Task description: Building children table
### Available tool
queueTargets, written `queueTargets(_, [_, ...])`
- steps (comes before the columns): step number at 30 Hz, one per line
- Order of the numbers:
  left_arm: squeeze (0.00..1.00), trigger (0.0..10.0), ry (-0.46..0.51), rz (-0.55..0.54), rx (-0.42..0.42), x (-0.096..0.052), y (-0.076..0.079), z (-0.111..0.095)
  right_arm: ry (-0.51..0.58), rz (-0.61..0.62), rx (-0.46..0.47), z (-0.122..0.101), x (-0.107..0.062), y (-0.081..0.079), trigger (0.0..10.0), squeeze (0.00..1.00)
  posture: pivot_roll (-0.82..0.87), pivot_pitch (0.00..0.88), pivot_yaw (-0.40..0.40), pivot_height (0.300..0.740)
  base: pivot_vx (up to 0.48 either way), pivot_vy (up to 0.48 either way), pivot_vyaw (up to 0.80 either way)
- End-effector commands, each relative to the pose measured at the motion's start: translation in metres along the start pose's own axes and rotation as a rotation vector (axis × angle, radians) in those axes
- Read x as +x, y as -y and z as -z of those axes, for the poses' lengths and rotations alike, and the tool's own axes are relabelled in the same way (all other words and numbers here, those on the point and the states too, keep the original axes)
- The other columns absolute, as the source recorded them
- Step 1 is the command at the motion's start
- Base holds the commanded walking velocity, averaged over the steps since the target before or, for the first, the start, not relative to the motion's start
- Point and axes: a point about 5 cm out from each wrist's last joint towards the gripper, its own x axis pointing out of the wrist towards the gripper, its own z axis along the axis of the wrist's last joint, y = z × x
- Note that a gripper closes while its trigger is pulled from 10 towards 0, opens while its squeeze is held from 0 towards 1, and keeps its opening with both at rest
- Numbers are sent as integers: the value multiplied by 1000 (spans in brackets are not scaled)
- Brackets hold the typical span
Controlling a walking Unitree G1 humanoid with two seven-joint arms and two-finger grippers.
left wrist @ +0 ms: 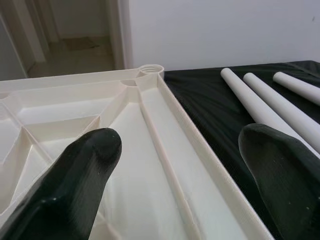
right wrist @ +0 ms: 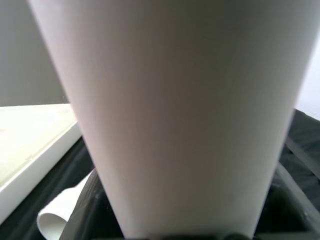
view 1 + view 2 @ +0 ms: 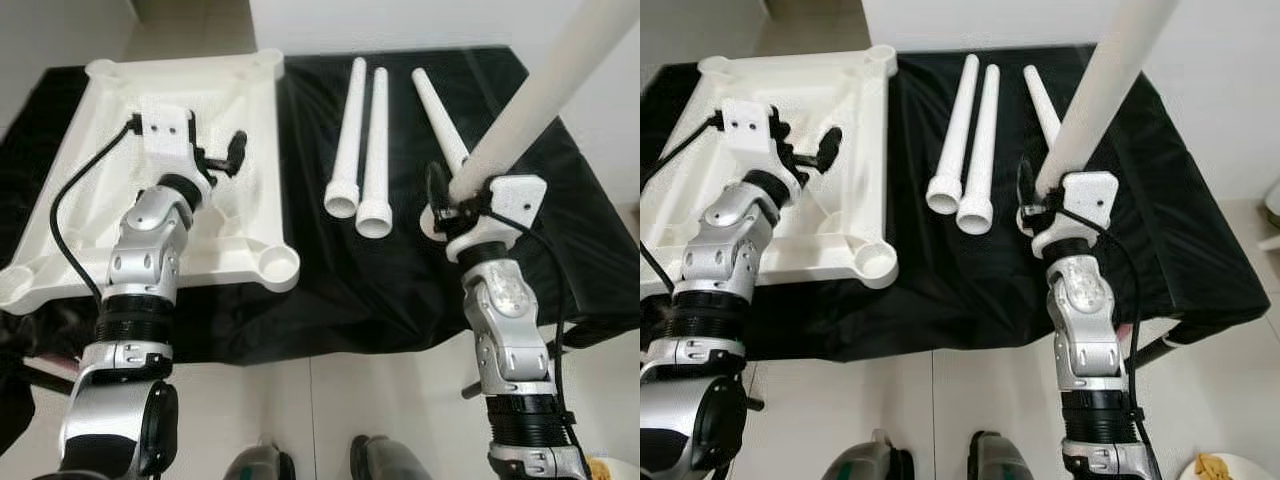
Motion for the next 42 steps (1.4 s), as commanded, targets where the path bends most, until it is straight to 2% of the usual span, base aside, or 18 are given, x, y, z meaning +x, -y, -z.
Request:
queueTargets(1, [0,10000,-13,-19,-8,-1,-3,2,22,-8,9,-4,1,-1,10000,0,-34,119,73,740,0,0,0])
queueTargets(24, [0,10000,-27,-39,-14,-1,-5,2,25,-17,5,-3,3,-3,10000,0,-29,120,75,740,0,302,0])
queueTargets(42, [0,10000,-13,-18,60,-1,-1,-3,29,-21,5,-3,3,-4,10000,0,-29,120,75,740,0,0,0])
